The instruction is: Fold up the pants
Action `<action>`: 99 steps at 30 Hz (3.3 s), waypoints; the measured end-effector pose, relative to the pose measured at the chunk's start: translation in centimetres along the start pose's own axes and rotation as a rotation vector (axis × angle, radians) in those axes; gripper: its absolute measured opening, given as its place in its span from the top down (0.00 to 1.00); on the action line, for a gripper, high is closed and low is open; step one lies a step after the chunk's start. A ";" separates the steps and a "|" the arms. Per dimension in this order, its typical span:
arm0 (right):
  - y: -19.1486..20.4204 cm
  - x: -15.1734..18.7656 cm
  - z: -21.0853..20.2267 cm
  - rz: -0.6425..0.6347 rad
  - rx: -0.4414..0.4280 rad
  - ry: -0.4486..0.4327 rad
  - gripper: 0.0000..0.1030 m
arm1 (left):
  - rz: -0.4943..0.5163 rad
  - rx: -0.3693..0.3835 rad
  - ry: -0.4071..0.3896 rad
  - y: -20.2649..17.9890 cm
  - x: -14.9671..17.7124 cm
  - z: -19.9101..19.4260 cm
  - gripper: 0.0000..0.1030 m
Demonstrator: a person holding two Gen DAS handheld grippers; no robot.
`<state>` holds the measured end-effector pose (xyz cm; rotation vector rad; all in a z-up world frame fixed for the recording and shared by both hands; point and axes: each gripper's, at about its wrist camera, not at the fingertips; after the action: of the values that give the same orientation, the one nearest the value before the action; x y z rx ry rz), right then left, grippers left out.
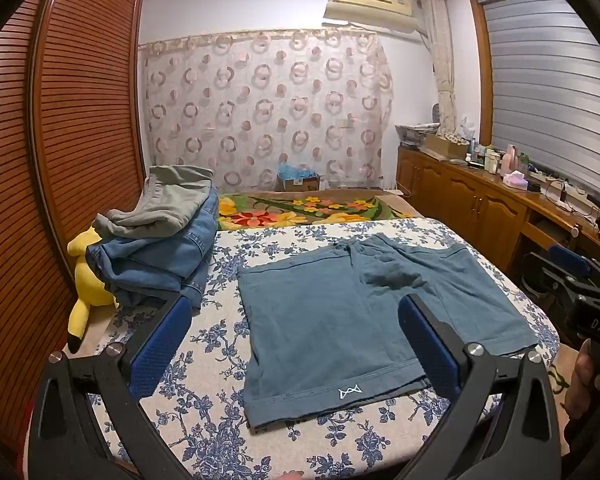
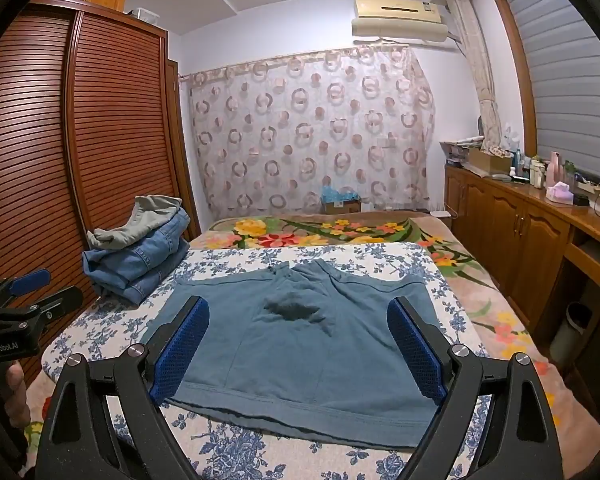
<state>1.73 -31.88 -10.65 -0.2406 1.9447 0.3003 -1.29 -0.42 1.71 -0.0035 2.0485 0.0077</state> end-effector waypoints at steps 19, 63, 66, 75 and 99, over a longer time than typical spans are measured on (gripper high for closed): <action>-0.1 0.2 0.1 0.000 0.002 0.001 0.11 | 0.007 0.004 0.009 -0.7 -0.1 -0.4 0.00; -4.7 -2.8 6.6 0.004 0.014 0.163 0.22 | 0.122 0.184 0.216 -3.7 -0.1 12.5 0.00; -5.6 -3.1 7.8 0.016 0.007 0.204 0.26 | 0.133 0.204 0.212 -4.3 -0.7 12.7 0.00; -9.2 -4.8 13.1 0.087 0.008 0.378 0.46 | 0.136 0.224 0.263 -4.5 -0.4 14.2 0.00; -9.2 -8.1 14.0 0.016 0.106 0.414 0.95 | 0.156 0.216 0.350 -4.8 1.7 16.9 0.00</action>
<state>19.81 -35.91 -9.19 -0.2304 2.3645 0.1645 12.92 -5.13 -7.58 0.3085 2.3847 -0.1250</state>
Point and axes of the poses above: each gripper's, at about its wrist camera, not at the fingertips, and z roughly the way its jaws point, y to its left, x to its underside, and after that the axes turned 2 degrees about y, right-handed
